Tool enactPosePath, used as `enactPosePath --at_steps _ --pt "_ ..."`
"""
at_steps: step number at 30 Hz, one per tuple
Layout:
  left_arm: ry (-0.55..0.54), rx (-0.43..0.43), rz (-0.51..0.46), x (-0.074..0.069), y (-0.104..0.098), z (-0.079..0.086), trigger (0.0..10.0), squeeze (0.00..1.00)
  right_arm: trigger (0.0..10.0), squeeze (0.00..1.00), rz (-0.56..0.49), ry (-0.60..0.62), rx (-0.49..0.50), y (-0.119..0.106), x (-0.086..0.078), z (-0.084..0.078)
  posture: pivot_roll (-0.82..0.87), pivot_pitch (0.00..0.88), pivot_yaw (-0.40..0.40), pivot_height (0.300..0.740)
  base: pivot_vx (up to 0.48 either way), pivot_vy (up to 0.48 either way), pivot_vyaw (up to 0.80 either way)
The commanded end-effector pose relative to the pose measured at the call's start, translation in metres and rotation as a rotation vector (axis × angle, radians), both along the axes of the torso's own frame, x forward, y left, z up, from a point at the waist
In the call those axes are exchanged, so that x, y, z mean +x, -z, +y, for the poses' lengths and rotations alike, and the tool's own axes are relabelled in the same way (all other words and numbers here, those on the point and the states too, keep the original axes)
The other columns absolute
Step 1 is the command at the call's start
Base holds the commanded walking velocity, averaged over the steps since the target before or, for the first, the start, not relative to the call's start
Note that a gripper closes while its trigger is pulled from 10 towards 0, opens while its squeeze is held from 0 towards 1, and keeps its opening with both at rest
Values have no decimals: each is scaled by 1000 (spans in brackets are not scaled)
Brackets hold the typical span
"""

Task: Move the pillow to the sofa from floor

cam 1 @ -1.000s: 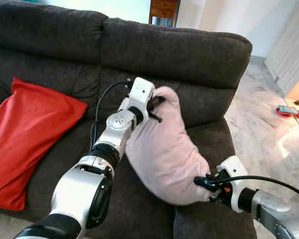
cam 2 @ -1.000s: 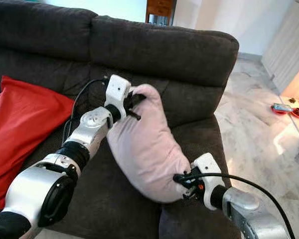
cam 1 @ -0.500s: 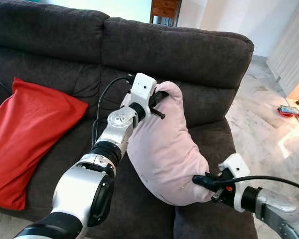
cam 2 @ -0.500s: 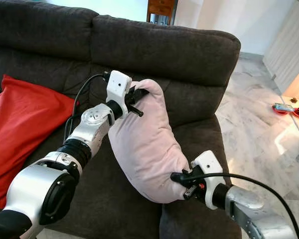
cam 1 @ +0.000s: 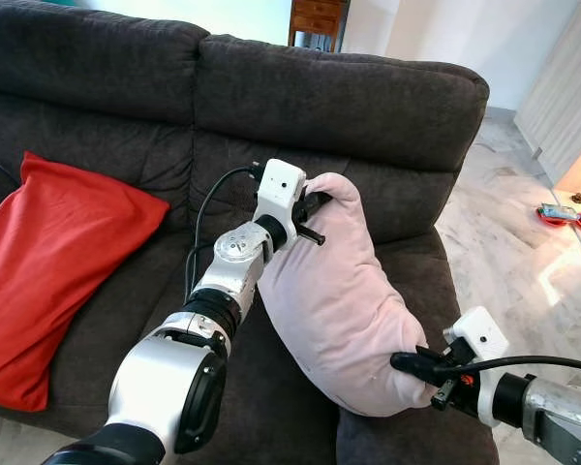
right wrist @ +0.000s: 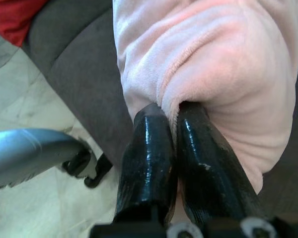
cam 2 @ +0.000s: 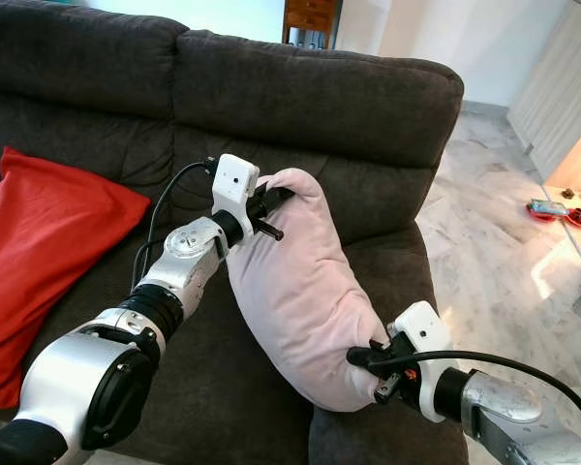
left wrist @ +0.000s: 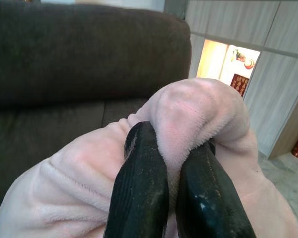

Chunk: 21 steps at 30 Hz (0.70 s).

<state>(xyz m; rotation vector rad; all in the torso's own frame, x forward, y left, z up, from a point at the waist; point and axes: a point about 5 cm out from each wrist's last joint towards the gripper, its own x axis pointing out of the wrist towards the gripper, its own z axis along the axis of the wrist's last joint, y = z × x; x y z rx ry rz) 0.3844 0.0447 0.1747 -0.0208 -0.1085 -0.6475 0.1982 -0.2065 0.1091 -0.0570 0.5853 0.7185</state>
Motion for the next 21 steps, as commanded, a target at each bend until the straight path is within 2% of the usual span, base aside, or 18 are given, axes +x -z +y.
enactPosePath --at_steps 1,10,19,20,21 --pt "16 -8 -7 -4 5 -3 10000 0 10000 0 1 -1 -6 4 0 2 -35 0 -87 740 0 0 0" --pt "-37 -21 9 -4 13 14 10000 0 10000 0 34 5 3 13 0 4 -30 0 -100 740 0 0 0" --pt "-58 -37 -9 -1 6 15 10000 0 10000 0 -32 -19 24 -2 11 10 -31 0 -111 740 0 0 0" --pt "-57 -36 -9 -1 6 14 10000 20 10000 0 -32 -20 24 -2 11 10 -31 0 -111 740 0 0 0" --pt "-57 -34 -8 -1 5 14 10000 275 10000 0 -32 -19 22 -2 12 10 -32 0 -112 740 0 0 0"
